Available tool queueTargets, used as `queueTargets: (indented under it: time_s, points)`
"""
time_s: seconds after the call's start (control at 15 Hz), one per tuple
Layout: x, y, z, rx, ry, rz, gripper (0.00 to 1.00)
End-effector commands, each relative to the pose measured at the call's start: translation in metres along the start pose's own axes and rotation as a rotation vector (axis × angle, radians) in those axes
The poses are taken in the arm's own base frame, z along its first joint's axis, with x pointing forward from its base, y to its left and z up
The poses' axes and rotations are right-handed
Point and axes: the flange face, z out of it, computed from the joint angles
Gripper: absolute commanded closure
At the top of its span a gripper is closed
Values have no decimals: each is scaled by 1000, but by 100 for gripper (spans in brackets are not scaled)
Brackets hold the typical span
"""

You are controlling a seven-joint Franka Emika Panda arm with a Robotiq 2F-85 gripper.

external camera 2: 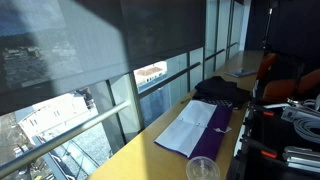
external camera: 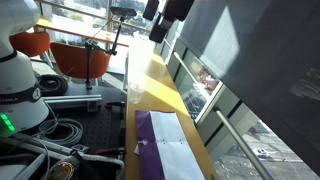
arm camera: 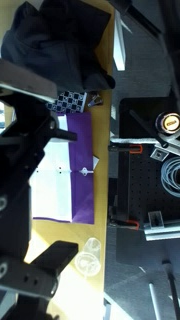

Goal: Close the file

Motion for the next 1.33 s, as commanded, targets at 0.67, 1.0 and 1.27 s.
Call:
queueTargets:
  time_s: [0.67,1.0,1.27]
  points:
    - [10,-10,17,40,5,-13,0]
    - [54,-47,80,136,72,-53,0]
    - [114,-54,144,143,124,-47,0]
